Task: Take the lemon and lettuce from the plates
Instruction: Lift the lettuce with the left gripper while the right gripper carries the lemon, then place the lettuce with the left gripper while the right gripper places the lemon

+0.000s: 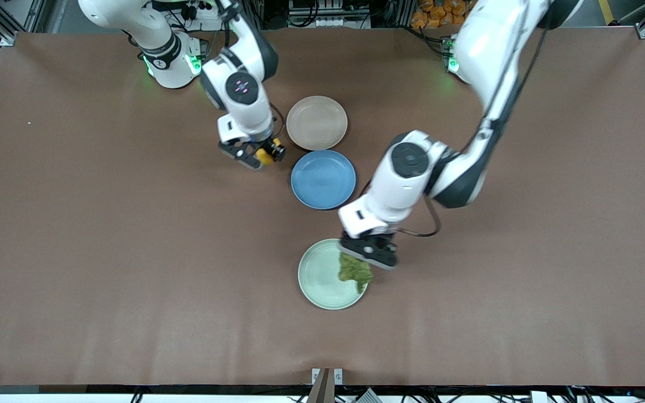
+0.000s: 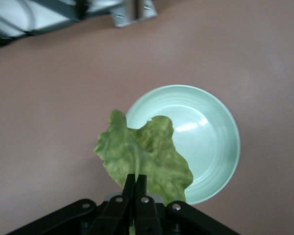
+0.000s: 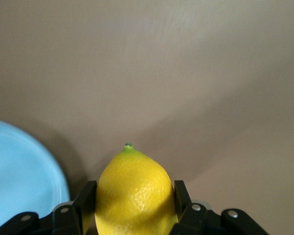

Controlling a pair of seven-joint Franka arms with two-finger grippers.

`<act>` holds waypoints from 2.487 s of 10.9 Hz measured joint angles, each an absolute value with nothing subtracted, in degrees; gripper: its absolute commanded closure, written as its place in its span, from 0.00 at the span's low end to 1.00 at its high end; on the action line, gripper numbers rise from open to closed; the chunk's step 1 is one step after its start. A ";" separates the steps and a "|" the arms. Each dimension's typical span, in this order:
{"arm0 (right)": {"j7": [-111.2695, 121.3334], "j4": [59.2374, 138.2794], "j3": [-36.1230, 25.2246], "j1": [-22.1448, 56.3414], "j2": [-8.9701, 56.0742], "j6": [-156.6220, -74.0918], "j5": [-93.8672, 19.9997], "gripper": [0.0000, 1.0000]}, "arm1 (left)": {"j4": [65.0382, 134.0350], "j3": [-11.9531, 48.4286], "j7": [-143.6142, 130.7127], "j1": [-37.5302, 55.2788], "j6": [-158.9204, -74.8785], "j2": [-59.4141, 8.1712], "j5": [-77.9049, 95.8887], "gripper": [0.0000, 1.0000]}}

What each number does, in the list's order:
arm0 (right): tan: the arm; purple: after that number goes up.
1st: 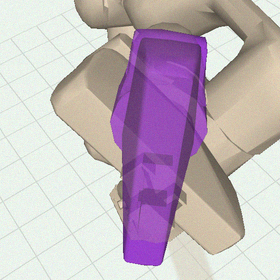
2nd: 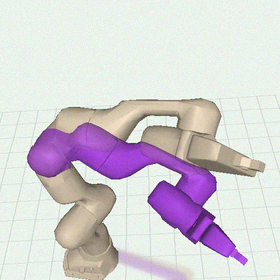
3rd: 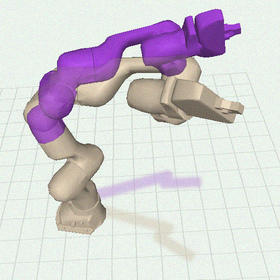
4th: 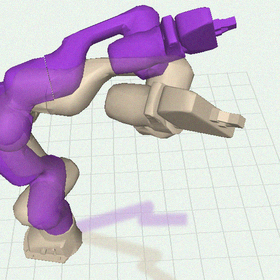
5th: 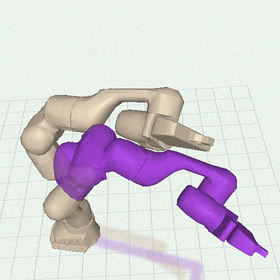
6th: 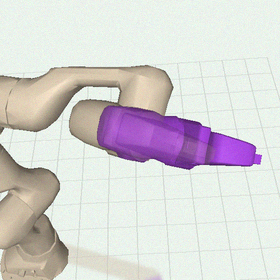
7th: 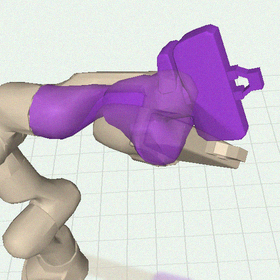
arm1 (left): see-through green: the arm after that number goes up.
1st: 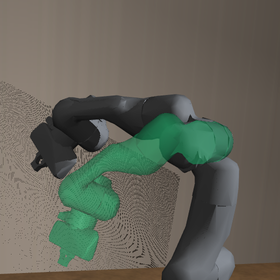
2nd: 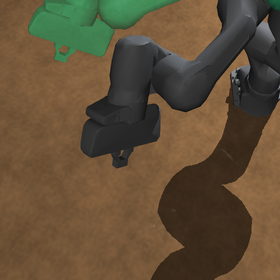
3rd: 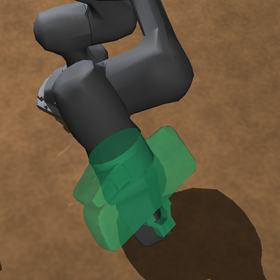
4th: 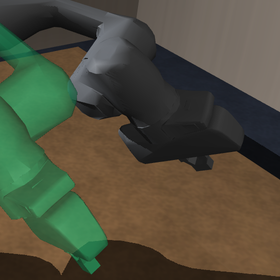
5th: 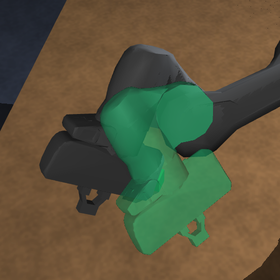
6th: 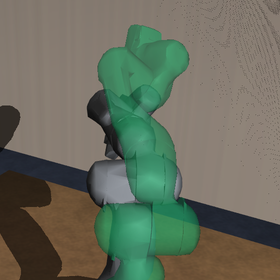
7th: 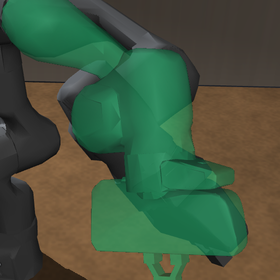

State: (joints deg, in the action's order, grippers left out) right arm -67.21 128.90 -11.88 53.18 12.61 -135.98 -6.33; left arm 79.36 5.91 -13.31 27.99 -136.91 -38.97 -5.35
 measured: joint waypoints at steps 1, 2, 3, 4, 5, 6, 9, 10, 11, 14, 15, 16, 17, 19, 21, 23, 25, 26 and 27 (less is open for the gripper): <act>-62.86 128.89 -13.16 51.57 12.55 -135.89 -6.21 1.00 | 79.33 6.74 -13.17 25.25 -132.34 -35.86 -5.19 1.00; -58.01 128.86 -14.79 50.16 12.37 -135.53 -6.09 1.00 | 79.44 7.96 -11.85 22.22 -128.55 -33.54 -5.08 1.00; -52.57 128.85 -16.71 48.52 12.09 -135.23 -6.00 1.00 | 79.62 9.21 -9.25 18.91 -125.20 -31.98 -5.01 1.00; -47.80 128.84 -18.17 46.60 11.88 -135.00 -5.96 1.00 | 79.75 9.94 -5.36 15.78 -121.93 -31.26 -4.95 1.00; -43.49 128.84 -18.95 44.38 11.81 -134.91 -5.91 1.00 | 79.95 10.24 -0.37 12.64 -119.40 -31.17 -4.88 1.00; -39.14 128.84 -19.25 41.87 11.80 -134.90 -5.82 1.00 | 80.74 10.34 4.52 9.71 -118.37 -31.28 -4.81 1.00; -24.55 128.85 -19.40 32.53 11.79 -135.61 -5.72 1.00 | 84.12 10.52 10.62 5.00 -118.21 -33.27 -4.70 1.00; -20.43 128.87 -19.42 29.76 11.80 -135.85 -5.72 1.00 | 84.61 10.55 10.74 4.72 -118.73 -34.85 -4.70 1.00; -16.64 128.87 -19.43 27.69 11.80 -136.28 -5.71 1.00 | 84.77 10.57 10.75 4.63 -119.48 -36.37 -4.70 1.00; -6.45 128.91 -19.39 21.79 11.85 -137.60 -5.71 1.00 | 84.87 10.42 10.75 4.12 -120.84 -40.15 -4.71 1.00; -2.56 128.92 -19.40 19.49 11.85 -137.65 -5.71 1.00 | 84.86 10.32 10.78 3.18 -121.02 -40.98 -4.71 1.00; 1.73 128.92 -19.40 16.95 11.84 -137.65 -5.71 1.00 | 84.87 10.31 11.17 1.89 -121.06 -41.53 -4.71 1.00; 5.70 128.92 -19.39 14.64 11.84 -137.65 -5.73 1.00 | 84.90 10.32 11.36 0.80 -121.06 -41.85 -4.71 0.93; 9.98 128.92 -19.40 11.94 11.84 -137.65 -5.73 1.00 | 84.90 10.34 11.44 -0.43 -121.06 -42.30 -4.71 0.07; 10.48 128.90 -18.94 12.01 11.88 -137.77 -5.73 1.00 | 84.81 10.46 11.44 -0.50 -121.19 -42.34 -4.71 0.00; 10.49 128.47 -18.43 12.14 12.71 -138.35 -5.73 1.00 | 84.01 10.46 11.44 -0.56 -121.52 -42.00 -4.71 0.00; 10.57 127.91 -18.38 12.14 14.82 -141.09 -5.73 1.00 | 82.82 10.44 11.44 -0.91 -121.61 -40.12 -4.71 0.00; 10.60 127.47 -18.36 12.14 16.10 -142.43 -5.73 1.00 | 82.51 10.44 11.44 -1.29 -121.55 -38.39 -4.71 0.00; 10.62 126.50 -18.33 12.14 17.54 -143.12 -5.73 0.96 | 82.42 10.43 11.44 -1.81 -121.46 -36.43 -4.71 0.00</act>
State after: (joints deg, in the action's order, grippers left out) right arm 10.62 126.50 -18.33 12.14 17.54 -143.12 -5.73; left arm 82.42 10.43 11.44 -1.81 -121.46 -36.43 -4.71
